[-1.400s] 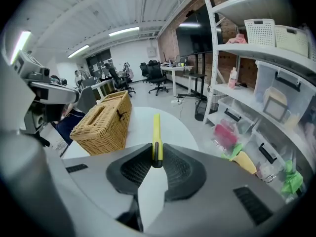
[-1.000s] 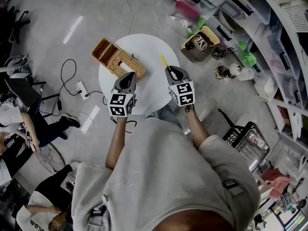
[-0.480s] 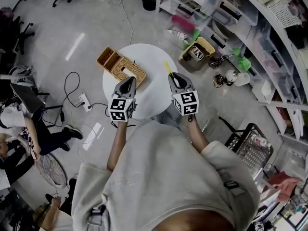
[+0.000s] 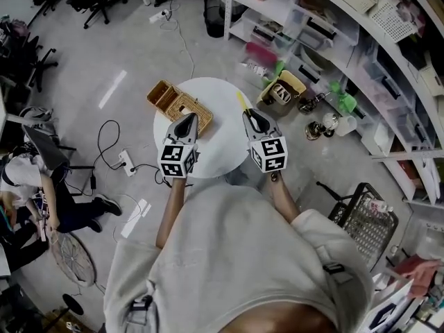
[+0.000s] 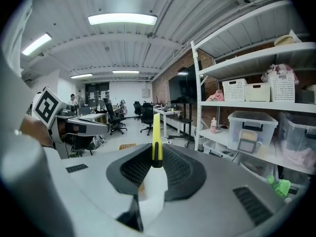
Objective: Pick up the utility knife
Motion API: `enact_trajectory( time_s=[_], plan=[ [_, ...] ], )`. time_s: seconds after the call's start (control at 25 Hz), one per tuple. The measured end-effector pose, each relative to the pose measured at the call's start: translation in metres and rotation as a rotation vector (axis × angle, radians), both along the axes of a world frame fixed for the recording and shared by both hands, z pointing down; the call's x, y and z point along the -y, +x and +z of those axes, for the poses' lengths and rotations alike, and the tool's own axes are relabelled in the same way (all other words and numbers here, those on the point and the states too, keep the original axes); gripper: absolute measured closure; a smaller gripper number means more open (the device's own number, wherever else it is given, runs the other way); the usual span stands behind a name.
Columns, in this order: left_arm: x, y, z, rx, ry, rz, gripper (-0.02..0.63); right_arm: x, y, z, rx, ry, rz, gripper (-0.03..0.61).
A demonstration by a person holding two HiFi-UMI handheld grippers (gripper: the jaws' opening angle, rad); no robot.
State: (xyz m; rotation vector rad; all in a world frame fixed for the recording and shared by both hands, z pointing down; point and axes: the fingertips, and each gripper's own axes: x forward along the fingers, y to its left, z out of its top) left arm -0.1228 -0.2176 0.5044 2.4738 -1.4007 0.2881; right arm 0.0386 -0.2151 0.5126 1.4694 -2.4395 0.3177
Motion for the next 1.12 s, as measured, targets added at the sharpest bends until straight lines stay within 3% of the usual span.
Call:
enact_trajectory(
  time_s=[0.28, 1.12],
  plan=[
    [-0.008, 0.008, -0.017, 0.001, 0.047, 0.020, 0.591, -0.009, 0.000, -0.018, 0.007, 0.042, 0.012, 0.495],
    [-0.023, -0.004, -0.028, 0.000, 0.073, 0.000, 0.591, -0.028, 0.003, -0.022, -0.019, 0.056, 0.026, 0.495]
  ],
)
